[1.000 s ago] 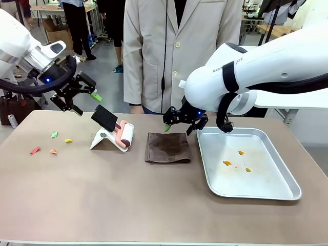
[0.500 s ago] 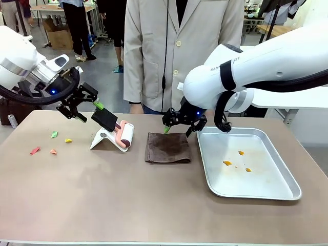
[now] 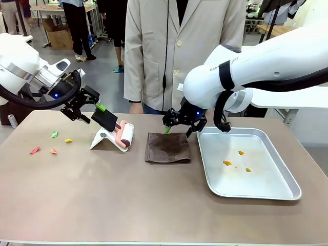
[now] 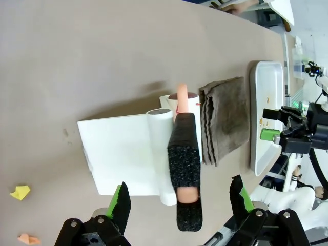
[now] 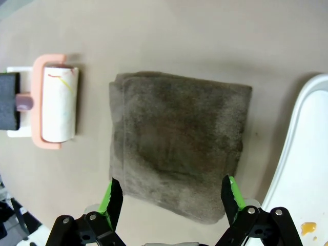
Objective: Clean the surface of the table.
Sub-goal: Hold the Lint Roller with your left hand and the towel with your right hand.
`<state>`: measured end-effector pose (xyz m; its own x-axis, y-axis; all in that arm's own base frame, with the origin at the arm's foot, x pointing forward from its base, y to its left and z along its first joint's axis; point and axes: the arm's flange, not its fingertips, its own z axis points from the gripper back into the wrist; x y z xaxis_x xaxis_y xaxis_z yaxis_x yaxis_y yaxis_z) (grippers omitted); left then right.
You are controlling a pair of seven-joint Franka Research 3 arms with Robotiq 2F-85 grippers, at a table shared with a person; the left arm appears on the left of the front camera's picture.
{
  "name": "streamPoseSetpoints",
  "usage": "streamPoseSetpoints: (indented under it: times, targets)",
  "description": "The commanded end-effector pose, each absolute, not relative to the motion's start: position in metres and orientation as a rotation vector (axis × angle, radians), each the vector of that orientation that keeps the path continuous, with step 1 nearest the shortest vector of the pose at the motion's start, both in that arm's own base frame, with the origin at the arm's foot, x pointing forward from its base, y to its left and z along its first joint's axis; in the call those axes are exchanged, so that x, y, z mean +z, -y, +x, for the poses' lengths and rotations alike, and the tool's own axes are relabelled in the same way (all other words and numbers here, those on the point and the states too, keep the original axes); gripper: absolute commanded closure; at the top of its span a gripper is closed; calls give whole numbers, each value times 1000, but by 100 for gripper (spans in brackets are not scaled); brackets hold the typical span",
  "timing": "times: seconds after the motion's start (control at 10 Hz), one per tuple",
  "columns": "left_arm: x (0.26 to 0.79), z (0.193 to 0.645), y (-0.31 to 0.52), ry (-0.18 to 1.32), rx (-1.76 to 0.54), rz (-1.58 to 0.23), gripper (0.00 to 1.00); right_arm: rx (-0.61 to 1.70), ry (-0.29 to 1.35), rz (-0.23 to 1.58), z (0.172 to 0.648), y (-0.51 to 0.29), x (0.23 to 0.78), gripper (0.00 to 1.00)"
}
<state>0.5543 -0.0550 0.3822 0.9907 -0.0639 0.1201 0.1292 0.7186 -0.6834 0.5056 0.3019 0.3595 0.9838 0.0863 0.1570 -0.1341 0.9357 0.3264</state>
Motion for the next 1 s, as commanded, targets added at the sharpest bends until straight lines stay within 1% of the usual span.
streamPoseSetpoints:
  times: [0.0,0.2,0.4,0.9]
  targets:
    - [382,558,57,103,-146,-798,0,87,132,252,517,-316,355,0]
    - [381,558,60,93,-157,-796,0,84,123,154,523,-323,344,0]
    - [381,559,59,92,-164,-798,0,99,103,103,526,-330,333,0]
    - [379,559,55,105,-168,-795,0,-21,65,58,530,-335,317,0]
